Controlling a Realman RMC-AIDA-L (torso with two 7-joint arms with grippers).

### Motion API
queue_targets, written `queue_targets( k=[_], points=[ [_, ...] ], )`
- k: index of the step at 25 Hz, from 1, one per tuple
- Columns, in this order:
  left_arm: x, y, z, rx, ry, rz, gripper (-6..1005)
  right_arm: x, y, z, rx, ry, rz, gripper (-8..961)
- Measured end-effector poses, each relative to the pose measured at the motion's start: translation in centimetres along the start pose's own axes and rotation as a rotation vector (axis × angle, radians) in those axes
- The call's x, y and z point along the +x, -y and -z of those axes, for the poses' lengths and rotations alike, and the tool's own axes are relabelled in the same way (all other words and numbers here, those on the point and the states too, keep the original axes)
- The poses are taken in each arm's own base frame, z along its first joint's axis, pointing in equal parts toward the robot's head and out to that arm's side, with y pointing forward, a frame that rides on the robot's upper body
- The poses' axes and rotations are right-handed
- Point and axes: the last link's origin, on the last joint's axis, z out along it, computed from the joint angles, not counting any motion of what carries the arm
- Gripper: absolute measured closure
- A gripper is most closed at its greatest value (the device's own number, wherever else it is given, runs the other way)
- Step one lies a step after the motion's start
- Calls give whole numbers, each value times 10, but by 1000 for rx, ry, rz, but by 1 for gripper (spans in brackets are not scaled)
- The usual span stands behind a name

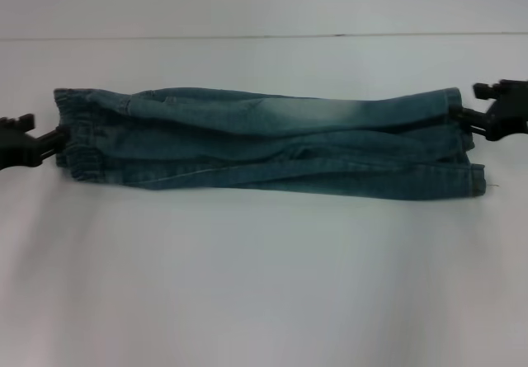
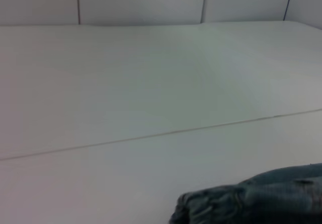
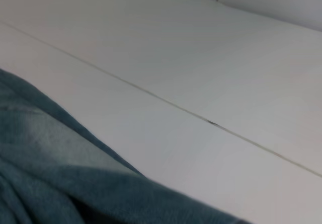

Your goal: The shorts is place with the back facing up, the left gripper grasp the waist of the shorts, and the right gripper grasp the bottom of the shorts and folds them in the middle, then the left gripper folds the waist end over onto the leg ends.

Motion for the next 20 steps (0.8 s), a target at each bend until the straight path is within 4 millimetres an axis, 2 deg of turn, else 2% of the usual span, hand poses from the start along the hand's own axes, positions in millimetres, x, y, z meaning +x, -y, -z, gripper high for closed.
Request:
queue_targets(
  k=[3, 9, 16, 20],
  points=[
    [-6, 5, 14, 4, -8, 10, 541, 7, 4, 10, 19, -2, -9, 543],
    [-20, 5, 33, -40, -33, 14, 272, 12, 4, 34, -9, 62, -19, 298],
    [-41, -8, 36, -103, -33, -10, 54, 15, -9, 49, -87, 151, 17, 34],
    [-49, -12, 32, -111, -18, -22, 61, 19, -23, 51, -151, 198, 31, 4]
  ],
)
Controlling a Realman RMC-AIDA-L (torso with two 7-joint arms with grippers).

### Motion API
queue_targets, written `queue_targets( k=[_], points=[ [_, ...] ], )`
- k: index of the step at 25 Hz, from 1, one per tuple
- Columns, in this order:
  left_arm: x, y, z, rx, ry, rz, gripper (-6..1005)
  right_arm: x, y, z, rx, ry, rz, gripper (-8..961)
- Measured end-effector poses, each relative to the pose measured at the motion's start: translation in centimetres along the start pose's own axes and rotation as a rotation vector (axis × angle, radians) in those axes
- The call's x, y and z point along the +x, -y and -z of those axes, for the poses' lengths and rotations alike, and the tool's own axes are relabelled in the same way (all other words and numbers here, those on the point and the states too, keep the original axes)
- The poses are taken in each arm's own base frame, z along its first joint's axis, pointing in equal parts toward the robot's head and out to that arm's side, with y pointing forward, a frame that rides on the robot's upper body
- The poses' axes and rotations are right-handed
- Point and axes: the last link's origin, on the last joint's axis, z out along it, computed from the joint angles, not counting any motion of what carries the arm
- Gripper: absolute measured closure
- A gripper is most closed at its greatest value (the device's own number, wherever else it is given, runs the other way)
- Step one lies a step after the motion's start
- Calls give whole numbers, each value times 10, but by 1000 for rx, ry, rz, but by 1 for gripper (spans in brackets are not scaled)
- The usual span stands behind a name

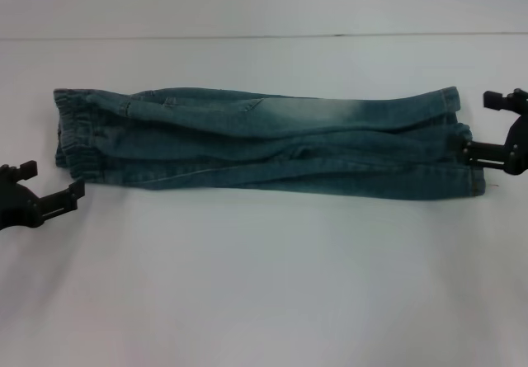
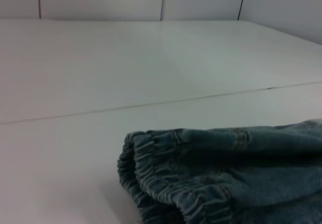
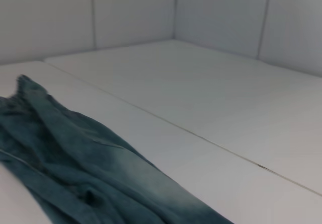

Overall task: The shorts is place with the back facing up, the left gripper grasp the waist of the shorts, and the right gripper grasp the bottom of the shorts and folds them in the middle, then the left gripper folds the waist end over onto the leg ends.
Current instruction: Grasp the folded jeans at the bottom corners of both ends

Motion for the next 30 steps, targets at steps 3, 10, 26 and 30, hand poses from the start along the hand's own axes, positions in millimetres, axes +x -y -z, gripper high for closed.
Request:
queue_targets(
  k=[3, 10, 26, 30],
  points=[
    [1, 0, -4, 7, -4, -5, 64, 2, -7, -1, -31, 20, 3, 5],
    [5, 0, -22, 30, 5, -32, 65, 10, -15, -7, -60, 18, 11, 7],
    [14, -3, -58, 62, 62, -115, 108, 18, -26, -13, -99, 25, 20, 7],
    [13, 0, -60, 89, 75, -115, 122, 18, -27, -14, -103, 25, 22, 7]
  ],
)
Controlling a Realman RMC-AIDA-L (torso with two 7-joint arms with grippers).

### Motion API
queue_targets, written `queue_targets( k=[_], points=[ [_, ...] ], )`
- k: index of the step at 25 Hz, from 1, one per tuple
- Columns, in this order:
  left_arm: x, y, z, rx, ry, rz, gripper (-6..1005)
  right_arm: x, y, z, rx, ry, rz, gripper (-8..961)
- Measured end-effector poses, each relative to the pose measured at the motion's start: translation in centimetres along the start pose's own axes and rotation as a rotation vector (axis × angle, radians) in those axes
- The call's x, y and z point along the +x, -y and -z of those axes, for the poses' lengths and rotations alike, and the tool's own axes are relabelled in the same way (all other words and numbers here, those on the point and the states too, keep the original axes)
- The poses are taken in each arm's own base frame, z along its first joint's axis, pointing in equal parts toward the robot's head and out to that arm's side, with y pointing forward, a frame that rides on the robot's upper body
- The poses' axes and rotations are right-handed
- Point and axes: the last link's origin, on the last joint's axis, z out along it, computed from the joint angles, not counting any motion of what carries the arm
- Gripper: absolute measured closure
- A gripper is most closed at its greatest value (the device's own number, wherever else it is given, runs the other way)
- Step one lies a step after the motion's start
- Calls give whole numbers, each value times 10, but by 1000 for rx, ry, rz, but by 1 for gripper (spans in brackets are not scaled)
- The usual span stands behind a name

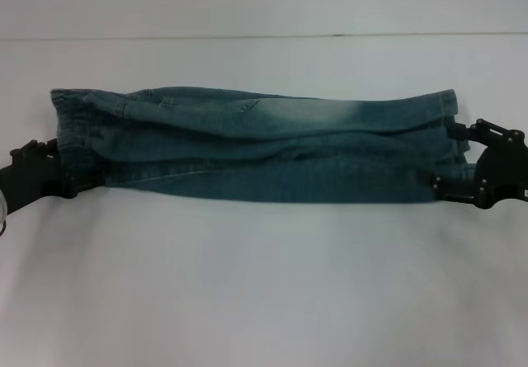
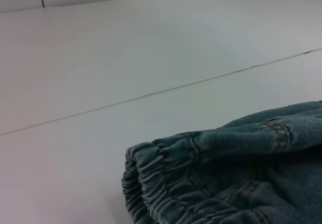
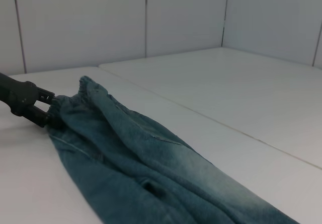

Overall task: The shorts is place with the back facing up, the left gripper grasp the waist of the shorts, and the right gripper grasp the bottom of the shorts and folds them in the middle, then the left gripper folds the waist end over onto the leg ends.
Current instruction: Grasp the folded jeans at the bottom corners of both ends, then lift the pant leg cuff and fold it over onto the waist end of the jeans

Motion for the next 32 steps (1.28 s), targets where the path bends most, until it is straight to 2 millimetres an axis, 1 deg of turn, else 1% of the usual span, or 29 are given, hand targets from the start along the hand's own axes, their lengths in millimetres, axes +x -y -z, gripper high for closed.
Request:
queue_targets(
  k=[7, 13, 17, 21, 24, 29, 32],
  points=[
    [1, -2, -1, -11, -1, -10, 145, -1, -1, -3, -5, 9, -7, 6],
    [5, -14, 1, -93, -35, -16, 165, 0, -2, -3, -1, 29, -7, 6],
    [10, -16, 5, -127, -60, -16, 313, 2, -8, -6, -21, 40, -5, 7],
    [11, -14, 7, -123, -64, -17, 472, 4, -27, -19, -141, 6, 35, 7],
    [11, -13, 8, -121, -66, -20, 594, 6, -36, -25, -198, -14, 52, 6],
    [18, -14, 11, -140, -89, -30, 820, 5, -42, -31, -199, 27, 37, 6],
    [27, -14, 14, -167, -114, -39, 873, 7, -41, -37, -138, 82, 15, 7]
  ],
)
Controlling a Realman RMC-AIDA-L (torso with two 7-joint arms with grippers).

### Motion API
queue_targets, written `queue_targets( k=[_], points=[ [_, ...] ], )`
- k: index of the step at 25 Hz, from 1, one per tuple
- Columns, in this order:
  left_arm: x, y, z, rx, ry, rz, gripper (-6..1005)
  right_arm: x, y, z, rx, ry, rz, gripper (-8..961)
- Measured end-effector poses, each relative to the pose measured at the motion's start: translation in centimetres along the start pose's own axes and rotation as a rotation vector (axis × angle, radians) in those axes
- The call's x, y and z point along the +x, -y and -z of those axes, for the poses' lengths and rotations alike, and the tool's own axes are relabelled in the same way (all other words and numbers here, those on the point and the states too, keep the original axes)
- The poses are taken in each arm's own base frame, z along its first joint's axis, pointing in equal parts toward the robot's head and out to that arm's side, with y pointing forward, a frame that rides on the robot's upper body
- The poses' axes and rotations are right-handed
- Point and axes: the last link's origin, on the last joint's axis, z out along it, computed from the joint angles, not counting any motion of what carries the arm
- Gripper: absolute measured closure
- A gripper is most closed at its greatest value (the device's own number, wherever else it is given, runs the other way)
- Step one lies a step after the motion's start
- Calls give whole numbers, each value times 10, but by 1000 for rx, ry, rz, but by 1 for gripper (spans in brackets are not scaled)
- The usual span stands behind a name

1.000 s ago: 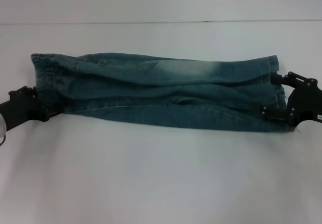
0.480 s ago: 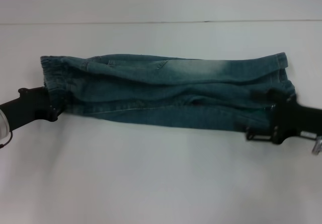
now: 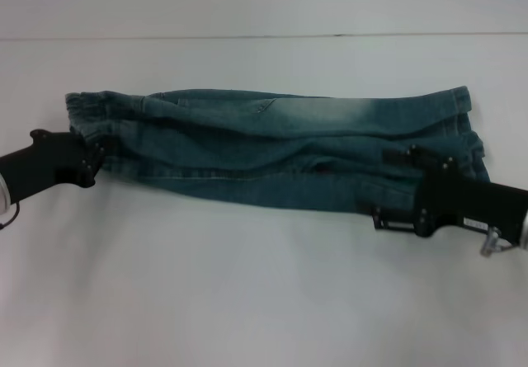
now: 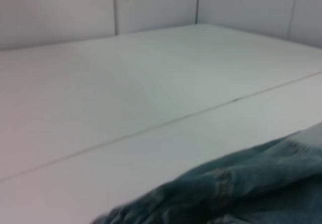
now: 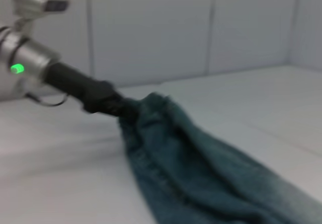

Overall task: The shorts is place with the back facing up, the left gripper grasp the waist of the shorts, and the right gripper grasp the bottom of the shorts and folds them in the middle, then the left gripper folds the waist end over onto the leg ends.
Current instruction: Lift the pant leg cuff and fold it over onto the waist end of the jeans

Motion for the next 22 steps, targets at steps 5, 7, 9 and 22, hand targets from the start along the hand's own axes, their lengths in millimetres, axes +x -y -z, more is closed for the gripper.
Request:
queue_targets(
  k=[5, 7, 9, 22],
  points=[
    [18, 2, 5, -26, -37, -15, 961, 7, 3, -19, 128, 60, -21, 7],
    [25, 3, 7, -42, -52, -24, 961, 11, 3, -30, 164, 55, -8, 7],
    [32, 2, 9, -61, -66, -35, 961, 11, 3, -41, 183, 49, 1, 45],
    [56, -5, 18, -155, -105, -118, 960, -18, 11, -95, 293, 93, 41, 538]
  ],
)
